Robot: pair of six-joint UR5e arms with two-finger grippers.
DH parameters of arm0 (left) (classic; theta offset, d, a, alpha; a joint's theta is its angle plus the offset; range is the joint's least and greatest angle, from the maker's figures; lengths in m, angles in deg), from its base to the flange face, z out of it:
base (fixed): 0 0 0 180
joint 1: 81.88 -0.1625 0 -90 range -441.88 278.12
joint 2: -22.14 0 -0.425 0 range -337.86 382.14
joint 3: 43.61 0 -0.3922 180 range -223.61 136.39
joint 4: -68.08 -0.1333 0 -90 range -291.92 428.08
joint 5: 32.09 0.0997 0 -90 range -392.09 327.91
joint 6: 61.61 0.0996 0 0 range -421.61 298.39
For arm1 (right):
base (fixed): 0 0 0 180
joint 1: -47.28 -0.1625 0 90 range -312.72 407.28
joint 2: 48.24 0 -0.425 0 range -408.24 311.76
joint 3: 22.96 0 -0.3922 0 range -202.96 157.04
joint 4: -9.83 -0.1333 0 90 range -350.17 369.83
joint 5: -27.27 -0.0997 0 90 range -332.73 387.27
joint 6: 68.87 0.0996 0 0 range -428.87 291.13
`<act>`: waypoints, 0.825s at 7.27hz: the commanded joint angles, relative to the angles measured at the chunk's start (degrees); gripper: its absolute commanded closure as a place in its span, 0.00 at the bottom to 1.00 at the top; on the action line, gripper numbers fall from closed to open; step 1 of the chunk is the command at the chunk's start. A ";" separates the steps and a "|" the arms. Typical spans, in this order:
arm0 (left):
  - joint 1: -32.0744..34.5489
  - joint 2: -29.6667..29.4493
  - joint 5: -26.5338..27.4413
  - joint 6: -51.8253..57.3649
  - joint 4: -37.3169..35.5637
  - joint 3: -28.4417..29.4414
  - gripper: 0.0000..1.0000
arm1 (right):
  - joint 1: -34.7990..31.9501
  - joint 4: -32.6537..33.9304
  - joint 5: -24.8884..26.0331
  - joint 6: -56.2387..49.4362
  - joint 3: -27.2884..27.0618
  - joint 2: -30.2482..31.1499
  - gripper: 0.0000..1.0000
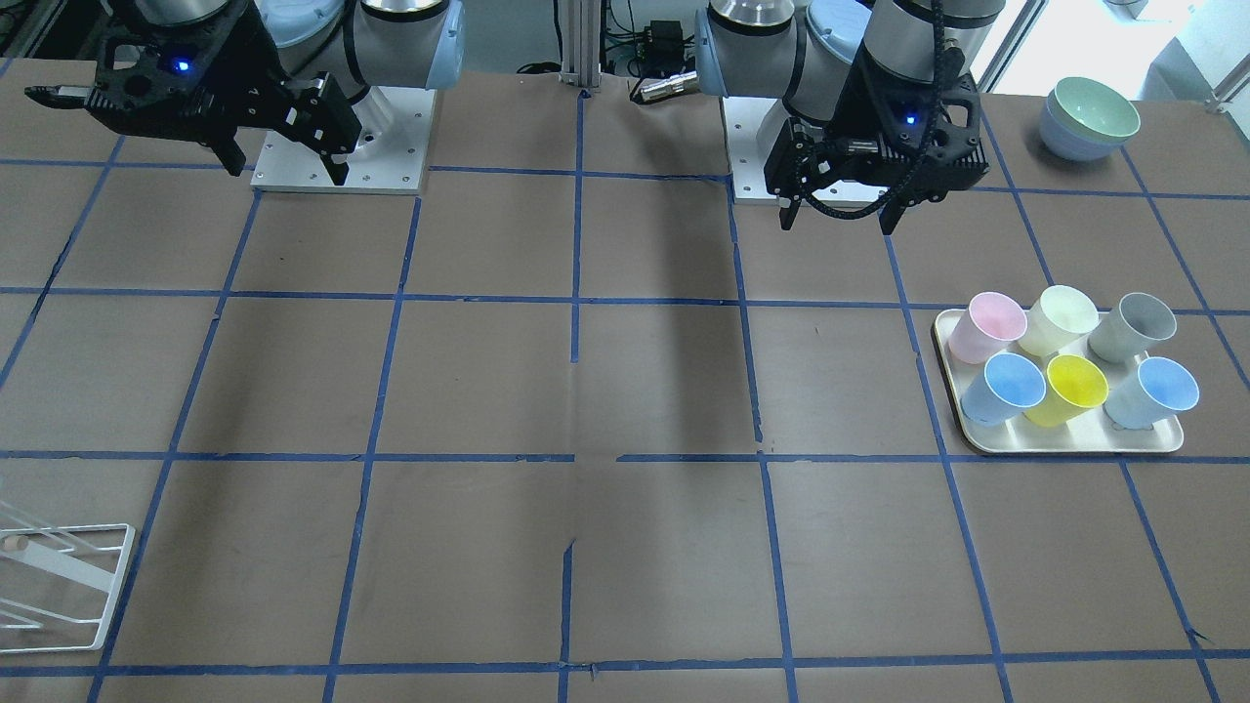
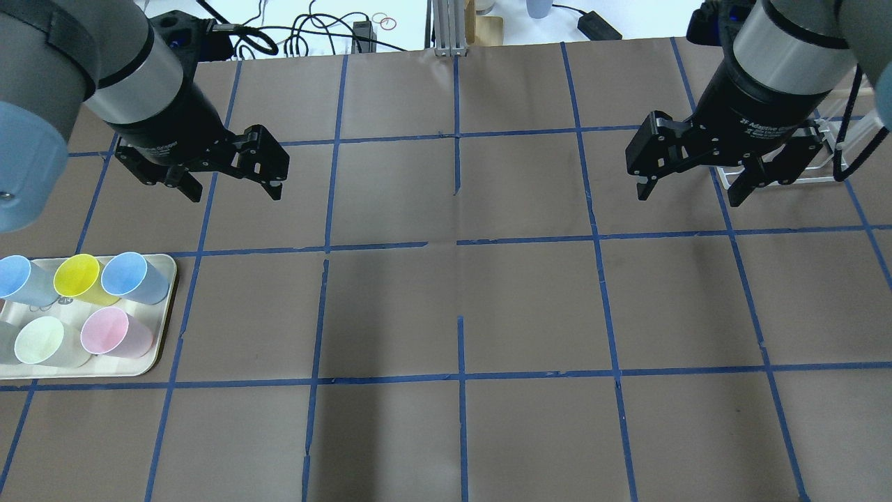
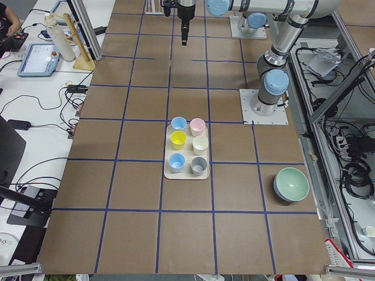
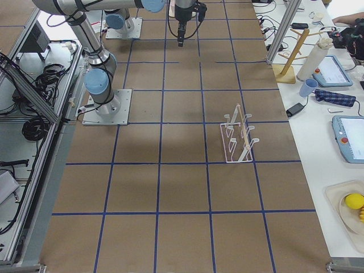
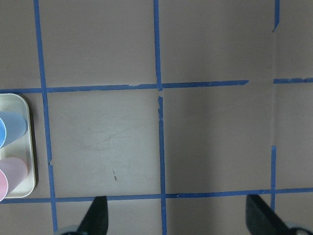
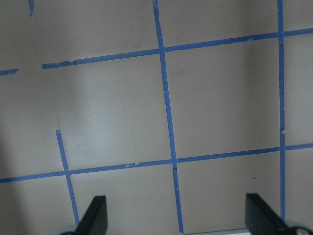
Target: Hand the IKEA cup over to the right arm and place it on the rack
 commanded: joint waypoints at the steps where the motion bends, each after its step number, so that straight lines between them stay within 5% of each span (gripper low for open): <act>1: -0.07 0.13 0.09 0.20 0.04 0.00 0.00 | -0.05 0.19 -0.15 0.02 -0.02 0.01 0.00; 6: -5.58 0.66 -0.34 6.84 -0.14 -0.70 0.00 | 0.04 0.10 0.02 -0.06 -0.02 -0.08 0.00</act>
